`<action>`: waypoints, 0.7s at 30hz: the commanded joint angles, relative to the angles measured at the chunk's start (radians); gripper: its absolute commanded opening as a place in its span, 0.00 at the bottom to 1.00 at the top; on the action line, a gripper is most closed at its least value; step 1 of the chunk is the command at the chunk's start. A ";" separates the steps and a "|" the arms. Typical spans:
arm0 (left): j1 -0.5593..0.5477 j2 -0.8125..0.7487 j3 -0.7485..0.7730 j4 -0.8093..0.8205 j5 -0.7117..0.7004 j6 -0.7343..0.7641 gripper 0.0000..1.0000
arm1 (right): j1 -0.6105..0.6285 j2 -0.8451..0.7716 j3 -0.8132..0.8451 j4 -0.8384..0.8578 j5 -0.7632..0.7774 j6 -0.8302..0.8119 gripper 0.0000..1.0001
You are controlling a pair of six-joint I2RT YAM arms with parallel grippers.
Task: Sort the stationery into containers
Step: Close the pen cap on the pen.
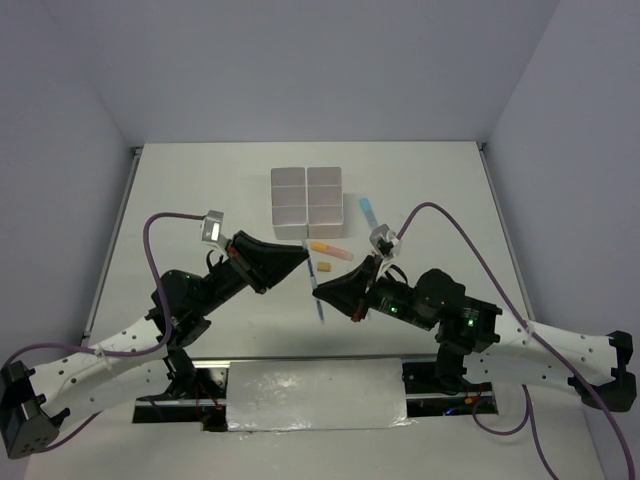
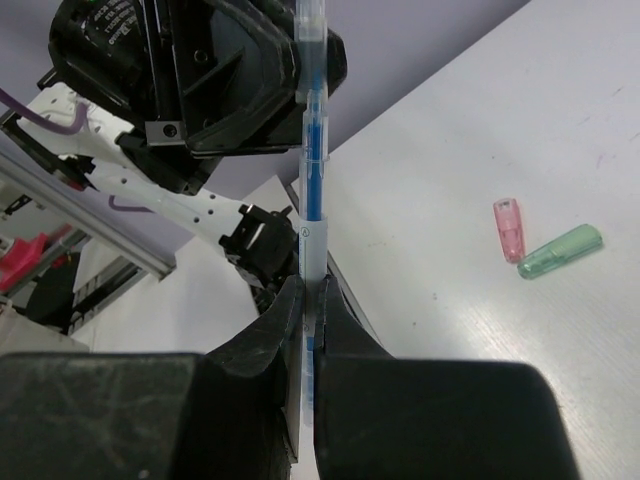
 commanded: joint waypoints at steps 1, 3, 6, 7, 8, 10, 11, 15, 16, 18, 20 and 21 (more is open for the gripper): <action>-0.004 -0.004 0.043 0.030 0.037 -0.003 0.00 | 0.008 0.000 0.062 0.004 0.031 -0.029 0.00; -0.004 0.000 0.052 0.019 0.049 0.000 0.00 | 0.008 0.003 0.071 -0.004 0.039 -0.041 0.00; -0.005 0.005 0.061 -0.006 0.057 0.005 0.00 | 0.008 0.003 0.087 -0.005 0.039 -0.054 0.00; -0.004 0.005 0.063 -0.012 0.057 0.006 0.00 | 0.008 0.001 0.091 -0.007 0.037 -0.057 0.00; -0.004 0.006 0.063 -0.019 0.057 0.005 0.00 | 0.006 0.001 0.094 -0.005 0.037 -0.060 0.00; -0.004 0.008 0.066 -0.022 0.066 -0.002 0.00 | 0.009 0.001 0.102 -0.008 0.043 -0.075 0.00; -0.004 0.010 0.067 -0.021 0.069 -0.005 0.00 | 0.008 0.001 0.104 -0.005 0.055 -0.087 0.00; -0.004 0.016 0.073 -0.022 0.083 -0.017 0.00 | 0.009 0.003 0.097 0.022 0.072 -0.121 0.00; -0.004 0.016 0.075 -0.021 0.088 -0.018 0.00 | 0.008 0.001 0.096 0.033 0.072 -0.126 0.00; -0.004 0.017 0.084 -0.036 0.098 -0.014 0.00 | 0.008 0.000 0.096 0.055 0.085 -0.144 0.00; -0.004 0.017 0.104 -0.064 0.105 0.004 0.00 | 0.008 -0.006 0.103 0.062 0.100 -0.164 0.00; -0.004 0.019 0.113 -0.105 0.103 0.012 0.00 | 0.008 -0.011 0.102 0.071 0.118 -0.170 0.00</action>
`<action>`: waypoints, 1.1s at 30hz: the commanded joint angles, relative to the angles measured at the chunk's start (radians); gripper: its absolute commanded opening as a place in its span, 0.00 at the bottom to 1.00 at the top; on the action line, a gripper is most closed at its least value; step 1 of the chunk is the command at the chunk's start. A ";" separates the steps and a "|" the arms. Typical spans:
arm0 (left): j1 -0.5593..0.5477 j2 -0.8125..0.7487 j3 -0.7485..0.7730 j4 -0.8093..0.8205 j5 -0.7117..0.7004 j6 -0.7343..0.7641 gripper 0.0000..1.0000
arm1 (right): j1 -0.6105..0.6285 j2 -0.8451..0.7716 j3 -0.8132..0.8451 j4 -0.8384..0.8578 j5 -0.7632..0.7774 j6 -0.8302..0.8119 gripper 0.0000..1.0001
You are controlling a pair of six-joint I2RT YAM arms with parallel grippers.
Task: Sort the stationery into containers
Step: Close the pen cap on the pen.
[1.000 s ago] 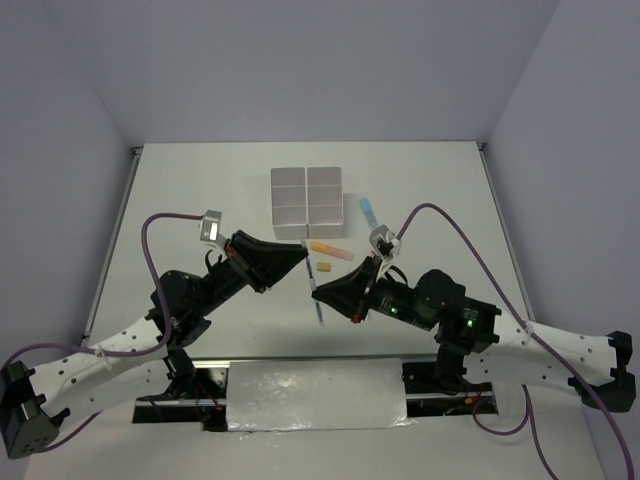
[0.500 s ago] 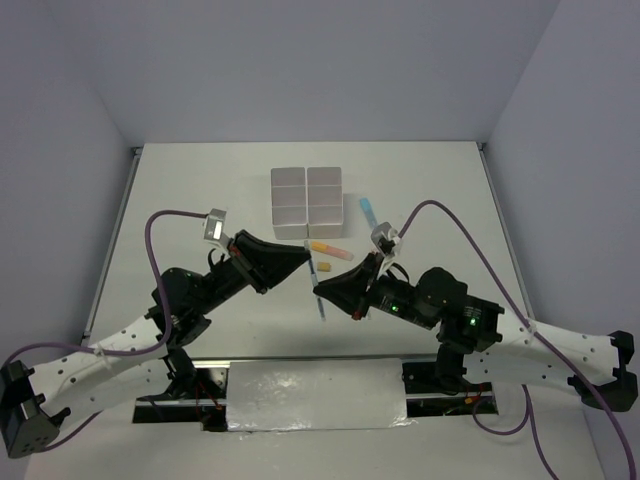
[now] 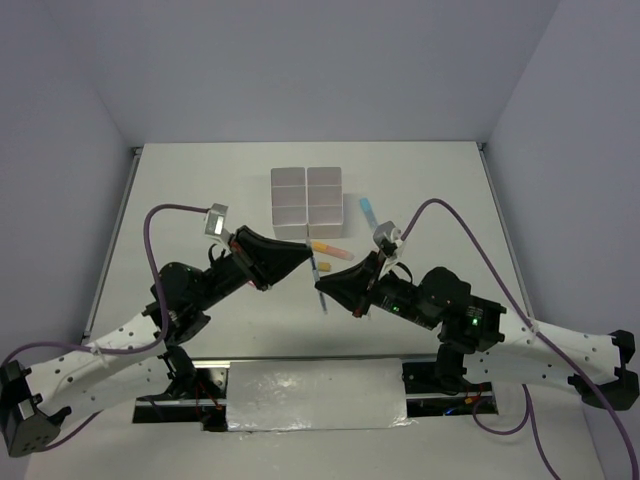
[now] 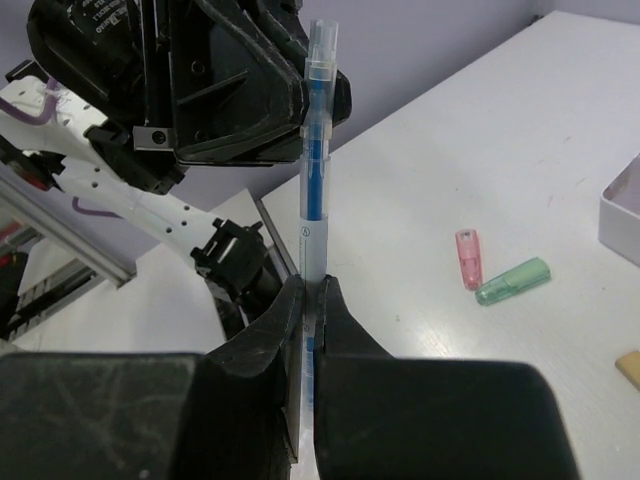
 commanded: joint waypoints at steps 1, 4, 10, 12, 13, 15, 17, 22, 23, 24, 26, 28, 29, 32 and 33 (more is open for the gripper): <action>-0.005 0.005 0.062 -0.046 0.062 0.022 0.00 | 0.003 -0.026 0.045 0.125 0.082 -0.063 0.00; -0.005 0.019 0.059 -0.049 0.060 0.007 0.00 | 0.003 -0.038 0.019 0.196 0.076 -0.080 0.00; -0.006 0.036 0.063 -0.037 0.065 -0.021 0.00 | 0.003 0.009 0.052 0.228 0.064 -0.120 0.00; -0.006 0.027 0.068 -0.061 0.053 0.008 0.00 | 0.003 0.009 0.045 0.251 0.055 -0.111 0.00; -0.006 0.024 0.066 -0.071 0.053 0.019 0.00 | 0.003 0.009 0.040 0.268 0.047 -0.111 0.00; -0.006 0.022 0.057 -0.065 0.071 0.036 0.00 | 0.003 0.008 0.040 0.268 0.061 -0.118 0.00; -0.006 0.025 0.065 -0.063 0.091 0.054 0.00 | 0.003 -0.014 0.040 0.259 0.103 -0.132 0.00; -0.006 0.024 0.068 -0.124 0.067 0.090 0.00 | 0.003 -0.038 0.060 0.242 0.096 -0.158 0.00; -0.006 0.024 0.068 -0.131 0.060 0.091 0.03 | 0.003 -0.028 0.063 0.239 0.049 -0.164 0.00; -0.006 0.024 0.077 -0.135 0.053 0.093 0.07 | 0.003 -0.021 0.062 0.236 0.032 -0.161 0.00; -0.006 0.024 0.092 -0.163 0.044 0.105 0.15 | 0.003 -0.012 0.055 0.231 0.013 -0.160 0.00; -0.006 0.022 0.122 -0.181 0.036 0.116 0.17 | 0.003 -0.005 0.045 0.224 0.013 -0.146 0.00; -0.006 0.022 0.129 -0.192 0.037 0.123 0.19 | 0.003 -0.002 0.043 0.221 0.012 -0.141 0.00; -0.008 0.018 0.164 -0.207 0.045 0.140 0.27 | 0.003 0.003 0.043 0.207 0.009 -0.143 0.00; -0.006 0.016 0.171 -0.215 0.044 0.145 0.27 | 0.003 0.005 0.043 0.202 0.009 -0.143 0.00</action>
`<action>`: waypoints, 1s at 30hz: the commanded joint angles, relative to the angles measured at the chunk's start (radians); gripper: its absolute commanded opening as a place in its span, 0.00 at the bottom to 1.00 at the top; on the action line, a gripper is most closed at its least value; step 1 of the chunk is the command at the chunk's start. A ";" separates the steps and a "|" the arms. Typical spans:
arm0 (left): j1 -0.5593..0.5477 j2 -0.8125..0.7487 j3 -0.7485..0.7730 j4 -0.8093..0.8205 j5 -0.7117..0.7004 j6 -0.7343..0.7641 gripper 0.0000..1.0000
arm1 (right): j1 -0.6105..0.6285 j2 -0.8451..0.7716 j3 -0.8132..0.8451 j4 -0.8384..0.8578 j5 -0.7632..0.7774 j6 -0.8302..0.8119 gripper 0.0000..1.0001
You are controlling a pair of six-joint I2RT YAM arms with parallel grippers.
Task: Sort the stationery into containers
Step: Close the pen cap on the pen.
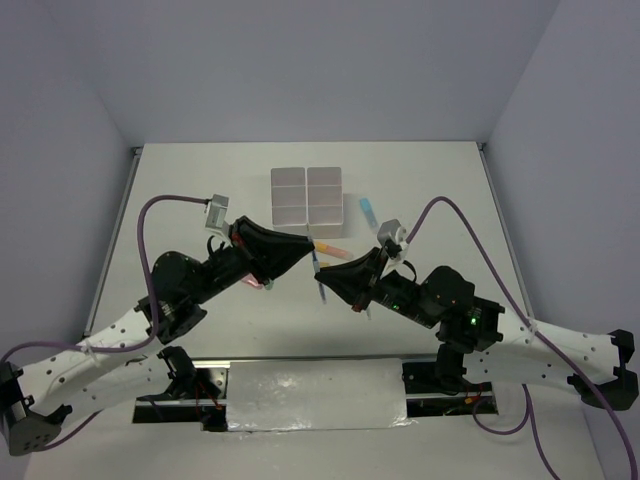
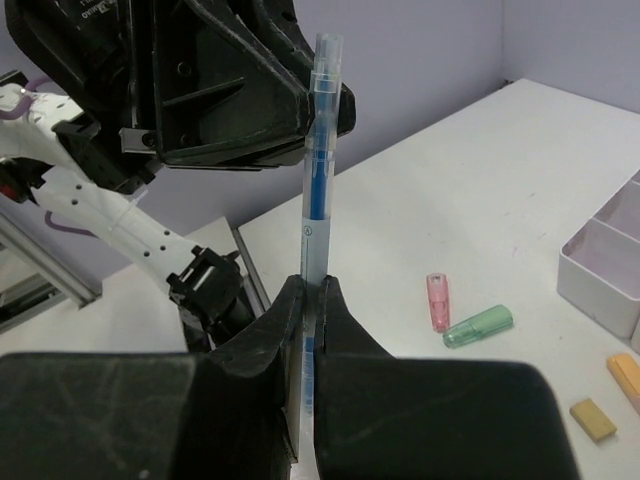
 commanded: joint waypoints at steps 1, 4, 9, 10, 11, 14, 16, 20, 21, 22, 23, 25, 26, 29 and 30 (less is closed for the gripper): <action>-0.007 -0.006 0.046 -0.068 0.034 0.045 0.27 | -0.001 -0.001 0.044 0.107 -0.018 -0.017 0.00; -0.007 -0.017 0.056 -0.082 0.020 0.060 0.27 | -0.001 0.005 0.047 0.098 -0.028 -0.018 0.00; -0.007 -0.034 0.112 -0.148 0.004 0.112 0.38 | 0.001 0.009 0.052 0.078 -0.050 -0.017 0.00; -0.007 -0.035 0.121 -0.159 0.006 0.122 0.41 | 0.001 0.008 0.049 0.079 -0.053 -0.015 0.00; -0.007 -0.035 0.133 -0.163 0.006 0.129 0.47 | 0.001 0.000 0.046 0.084 -0.056 -0.017 0.00; -0.007 -0.037 0.139 -0.171 0.008 0.132 0.48 | 0.001 -0.012 0.043 0.089 -0.056 -0.013 0.00; -0.007 -0.038 0.133 -0.165 0.004 0.131 0.44 | 0.001 -0.018 0.041 0.092 -0.055 -0.012 0.00; -0.007 -0.040 0.109 -0.148 0.014 0.126 0.46 | -0.001 -0.023 0.038 0.092 -0.019 -0.007 0.00; -0.007 -0.037 0.107 -0.148 0.015 0.125 0.47 | 0.001 -0.023 0.040 0.095 -0.021 -0.007 0.00; -0.007 -0.037 0.101 -0.145 0.033 0.125 0.47 | 0.001 -0.021 0.043 0.095 -0.024 -0.007 0.00; -0.009 -0.035 0.096 -0.128 0.041 0.123 0.47 | 0.001 -0.020 0.046 0.095 -0.025 -0.009 0.00; -0.007 -0.031 0.087 -0.108 0.063 0.119 0.48 | 0.001 -0.009 0.053 0.086 -0.024 -0.012 0.00; -0.007 -0.026 0.081 -0.090 0.089 0.116 0.50 | 0.001 -0.006 0.057 0.084 -0.018 -0.012 0.00; -0.007 -0.015 0.081 -0.079 0.116 0.112 0.51 | -0.001 0.003 0.063 0.083 -0.015 -0.010 0.00; -0.007 -0.009 0.081 -0.073 0.123 0.111 0.51 | 0.001 0.005 0.066 0.081 -0.013 -0.010 0.00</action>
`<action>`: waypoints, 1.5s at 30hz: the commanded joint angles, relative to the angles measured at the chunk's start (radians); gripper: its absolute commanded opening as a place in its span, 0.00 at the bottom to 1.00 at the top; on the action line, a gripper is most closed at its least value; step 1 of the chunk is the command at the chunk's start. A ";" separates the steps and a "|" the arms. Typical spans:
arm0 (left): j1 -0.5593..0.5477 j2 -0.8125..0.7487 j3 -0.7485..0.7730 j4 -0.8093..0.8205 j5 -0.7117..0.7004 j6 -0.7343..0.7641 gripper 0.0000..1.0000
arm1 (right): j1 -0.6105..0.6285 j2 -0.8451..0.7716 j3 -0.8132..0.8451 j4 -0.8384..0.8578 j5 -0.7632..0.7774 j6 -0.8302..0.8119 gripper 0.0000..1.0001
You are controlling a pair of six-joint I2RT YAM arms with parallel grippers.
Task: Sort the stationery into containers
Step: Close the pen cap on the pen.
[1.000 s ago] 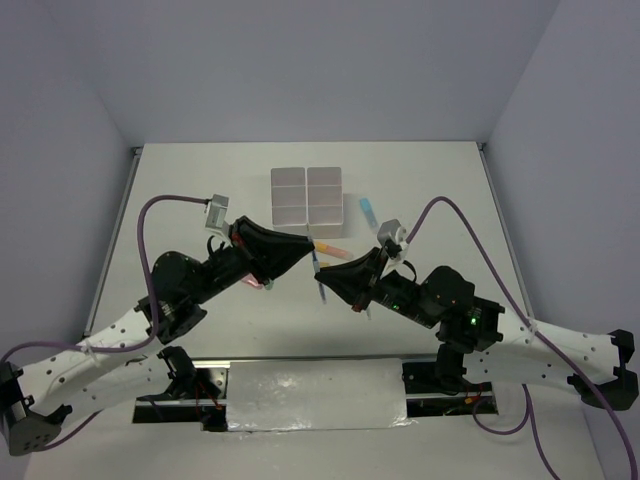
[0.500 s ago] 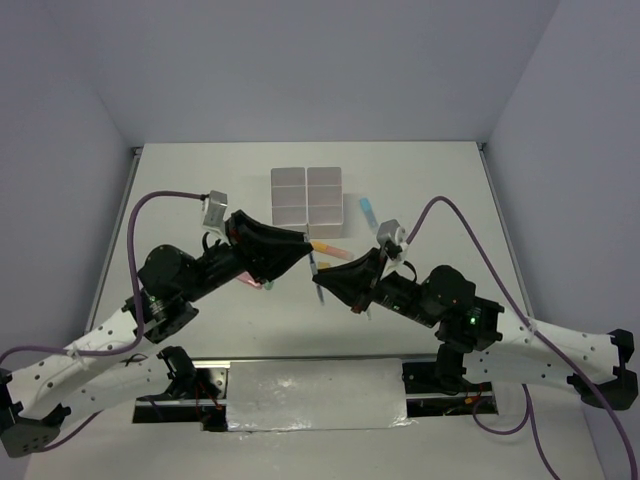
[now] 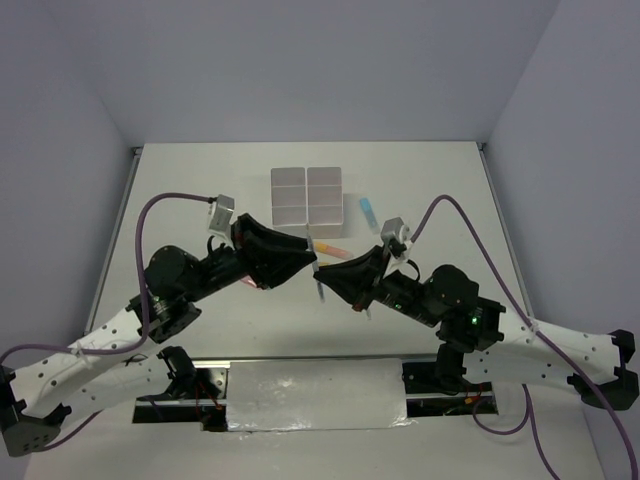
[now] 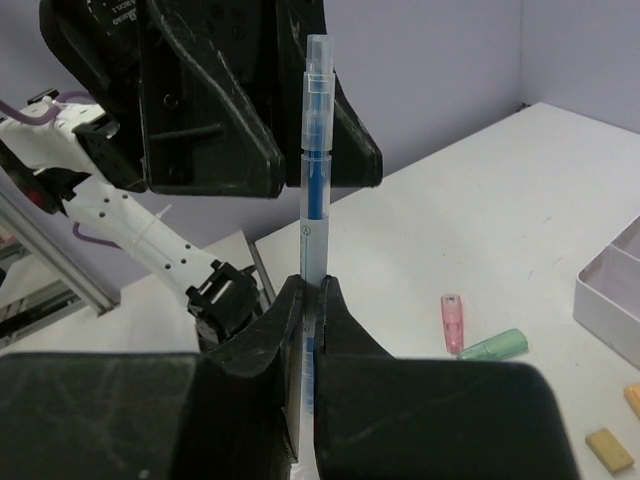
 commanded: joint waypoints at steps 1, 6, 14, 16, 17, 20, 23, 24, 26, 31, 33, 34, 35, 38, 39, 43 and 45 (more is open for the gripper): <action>-0.007 0.007 0.003 0.085 0.064 0.007 0.51 | 0.002 0.008 0.058 0.043 0.022 -0.008 0.00; -0.005 -0.005 -0.008 0.097 0.065 0.009 0.30 | 0.002 0.020 0.067 0.033 0.020 -0.005 0.00; -0.005 -0.006 -0.010 0.080 0.062 0.021 0.00 | 0.002 0.034 0.081 0.033 0.000 -0.004 0.00; -0.005 -0.006 -0.006 0.086 0.087 0.038 0.00 | 0.000 0.039 0.082 0.027 -0.038 -0.015 0.13; -0.005 -0.006 -0.003 0.089 0.093 0.042 0.00 | 0.000 0.040 0.081 0.027 -0.055 -0.022 0.27; -0.005 -0.002 0.010 0.103 0.136 0.056 0.00 | 0.000 0.051 0.084 0.020 -0.121 -0.036 0.56; -0.007 0.004 0.029 0.115 0.191 0.067 0.00 | 0.000 0.068 0.102 -0.005 -0.144 -0.042 0.59; -0.007 0.006 0.039 0.108 0.197 0.072 0.00 | 0.000 0.073 0.108 -0.010 -0.152 -0.047 0.55; -0.005 0.006 0.053 0.090 0.216 0.093 0.00 | 0.000 0.073 0.111 -0.017 -0.158 -0.050 0.46; -0.005 0.012 0.070 0.079 0.280 0.104 0.00 | -0.004 0.073 0.118 -0.028 -0.162 -0.055 0.24; -0.005 0.012 0.063 0.085 0.280 0.104 0.00 | -0.007 0.085 0.128 -0.031 -0.170 -0.047 0.00; -0.007 0.010 0.063 0.086 0.279 0.104 0.00 | -0.007 0.088 0.130 -0.031 -0.173 -0.044 0.00; -0.005 0.012 0.061 0.085 0.277 0.108 0.00 | -0.007 0.089 0.128 -0.022 -0.176 -0.039 0.00; -0.007 0.023 0.076 0.041 0.259 0.124 0.16 | -0.007 0.080 0.108 0.000 -0.146 -0.036 0.00; -0.005 0.026 0.096 0.018 0.242 0.133 0.30 | -0.007 0.079 0.108 -0.005 -0.133 -0.036 0.00; -0.005 0.024 0.118 -0.056 0.159 0.165 0.64 | -0.010 0.083 0.121 -0.043 -0.103 -0.044 0.00; -0.005 0.012 0.122 -0.062 0.131 0.170 0.73 | -0.009 0.097 0.127 -0.054 -0.095 -0.045 0.00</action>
